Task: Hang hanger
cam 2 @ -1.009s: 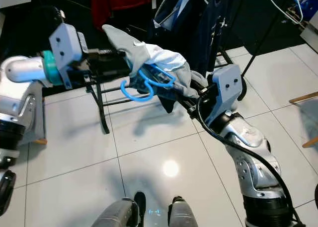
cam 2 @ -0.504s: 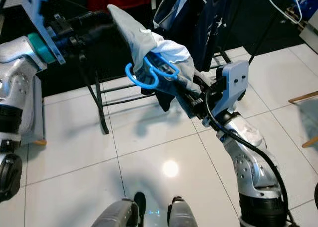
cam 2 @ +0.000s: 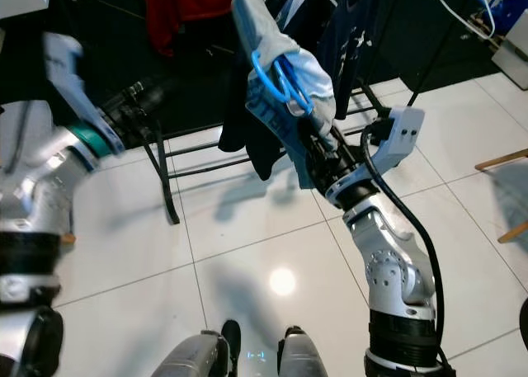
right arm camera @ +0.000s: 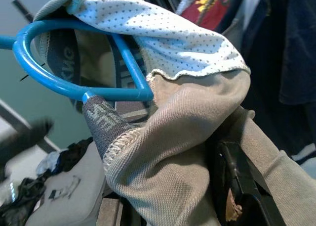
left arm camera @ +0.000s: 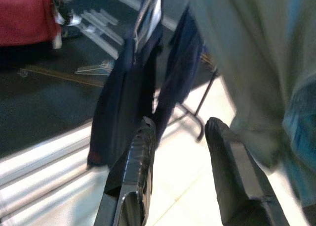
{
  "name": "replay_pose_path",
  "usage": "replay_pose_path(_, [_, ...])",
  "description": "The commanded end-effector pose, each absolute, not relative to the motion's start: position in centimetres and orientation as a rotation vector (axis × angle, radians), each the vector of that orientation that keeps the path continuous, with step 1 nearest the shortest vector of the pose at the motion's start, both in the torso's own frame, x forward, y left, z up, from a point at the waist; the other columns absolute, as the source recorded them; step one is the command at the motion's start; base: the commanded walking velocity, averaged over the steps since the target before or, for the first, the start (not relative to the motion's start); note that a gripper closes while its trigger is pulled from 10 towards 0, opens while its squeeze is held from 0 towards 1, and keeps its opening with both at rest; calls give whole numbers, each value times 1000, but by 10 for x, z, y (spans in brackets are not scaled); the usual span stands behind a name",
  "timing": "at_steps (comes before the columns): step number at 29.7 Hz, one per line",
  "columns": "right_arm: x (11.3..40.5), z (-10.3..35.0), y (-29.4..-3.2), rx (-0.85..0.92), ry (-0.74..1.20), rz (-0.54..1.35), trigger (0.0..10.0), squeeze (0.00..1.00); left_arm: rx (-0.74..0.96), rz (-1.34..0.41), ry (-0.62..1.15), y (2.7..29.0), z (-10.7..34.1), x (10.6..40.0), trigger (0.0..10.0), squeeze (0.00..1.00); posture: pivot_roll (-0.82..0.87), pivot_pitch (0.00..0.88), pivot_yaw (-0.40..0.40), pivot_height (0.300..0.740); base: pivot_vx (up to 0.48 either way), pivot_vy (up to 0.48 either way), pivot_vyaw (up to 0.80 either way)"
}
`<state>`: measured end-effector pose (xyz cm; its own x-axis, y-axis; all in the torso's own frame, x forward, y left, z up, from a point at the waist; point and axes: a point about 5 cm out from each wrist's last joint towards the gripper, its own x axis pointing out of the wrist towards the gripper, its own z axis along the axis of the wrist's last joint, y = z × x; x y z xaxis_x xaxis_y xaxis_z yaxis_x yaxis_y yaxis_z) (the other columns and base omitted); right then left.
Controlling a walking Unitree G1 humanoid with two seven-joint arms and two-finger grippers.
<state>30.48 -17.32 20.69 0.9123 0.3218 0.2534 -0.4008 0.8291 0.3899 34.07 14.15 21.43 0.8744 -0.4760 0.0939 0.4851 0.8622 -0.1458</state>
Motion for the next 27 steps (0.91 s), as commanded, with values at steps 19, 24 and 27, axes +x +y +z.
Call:
replay_pose_path(19, [319, 176, -188, 60, -72, 130, 10000, 0, -17, -288, -42, 129, 196, 315, 10000, 0, -123, 167, 88, 740, 0, 0, 0])
replay_pose_path(24, [319, 183, -178, 210, -110, 195, 10000, 0, 11, -268, -50, 131, 197, 312, 10000, 0, -112, 164, 84, 740, 0, 0, 0])
replay_pose_path(27, [322, 189, -173, 341, -142, 220, 10000, 0, 14, -261, -55, 131, 197, 311, 10000, 0, -104, 156, 82, 740, 0, 0, 0])
